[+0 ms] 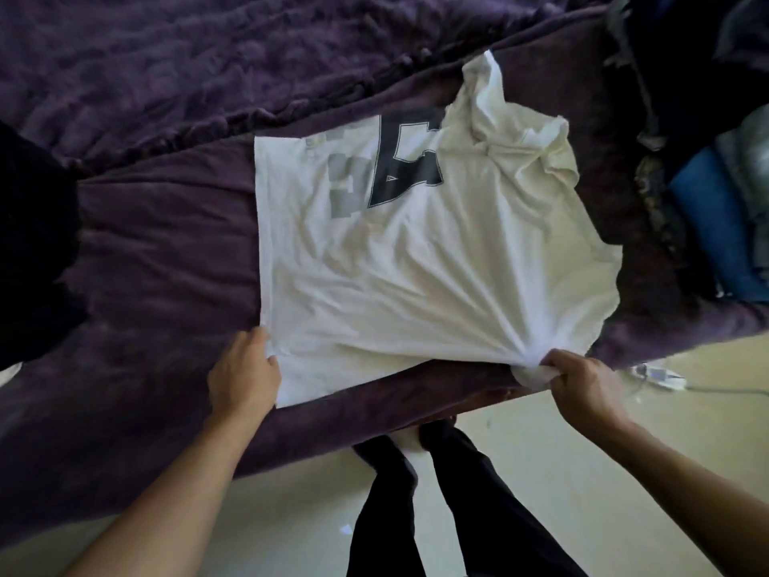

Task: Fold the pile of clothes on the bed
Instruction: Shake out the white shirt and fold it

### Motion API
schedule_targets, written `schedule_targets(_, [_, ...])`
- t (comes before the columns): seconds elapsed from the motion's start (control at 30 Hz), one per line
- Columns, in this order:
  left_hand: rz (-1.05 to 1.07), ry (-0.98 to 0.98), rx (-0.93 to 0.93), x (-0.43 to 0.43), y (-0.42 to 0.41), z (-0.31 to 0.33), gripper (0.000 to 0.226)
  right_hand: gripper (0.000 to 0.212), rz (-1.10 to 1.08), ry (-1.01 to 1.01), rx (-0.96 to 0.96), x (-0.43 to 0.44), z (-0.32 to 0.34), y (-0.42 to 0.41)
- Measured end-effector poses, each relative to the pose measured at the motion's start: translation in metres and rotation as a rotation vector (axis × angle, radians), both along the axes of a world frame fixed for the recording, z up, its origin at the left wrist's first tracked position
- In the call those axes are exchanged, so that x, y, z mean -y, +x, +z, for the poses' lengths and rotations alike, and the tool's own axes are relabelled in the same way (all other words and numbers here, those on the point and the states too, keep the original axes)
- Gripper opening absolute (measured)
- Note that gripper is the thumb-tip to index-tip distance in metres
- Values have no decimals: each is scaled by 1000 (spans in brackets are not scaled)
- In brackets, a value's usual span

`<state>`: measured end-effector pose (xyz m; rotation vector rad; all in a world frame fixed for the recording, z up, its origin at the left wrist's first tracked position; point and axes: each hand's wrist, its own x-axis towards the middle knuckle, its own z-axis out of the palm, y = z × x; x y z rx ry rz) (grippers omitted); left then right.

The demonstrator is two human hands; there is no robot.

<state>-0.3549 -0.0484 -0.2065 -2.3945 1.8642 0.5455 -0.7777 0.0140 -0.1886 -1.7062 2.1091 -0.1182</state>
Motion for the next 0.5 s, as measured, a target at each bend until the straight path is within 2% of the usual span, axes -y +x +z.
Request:
schedule_targets(0.1, [-342,99,-4,-10,-43,-11,21,19,0,12,-18,-19,-9,-8])
schedule_targets(0.17, [-482,218,34,-18,-68,-26,32,23,-100,94,49,-30,-17,-14])
schedule_targets(0.23, [-520,270,60,-26,-82,-44,47,45,-220,200,155,-33,-21,-20])
schedule_targets(0.3, [-497,251,98,-29,-85,-59,51,60,-130,264,100,-33,-26,-19])
schedule_targets(0.33, [-486,231,122,-29,-83,-65,48,58,-40,279,43,-32,-29,-18])
schedule_targets(0.4, [-478,206,163,-26,-74,-72,41,33,-1,235,8,-17,-29,-16])
schedule_targets(0.43, [-467,204,157,-23,-69,-74,39,25,-88,205,43,-3,-26,-20])
schedule_targets(0.5, [-433,192,119,-18,-57,-75,40,22,-325,155,201,42,-20,-32])
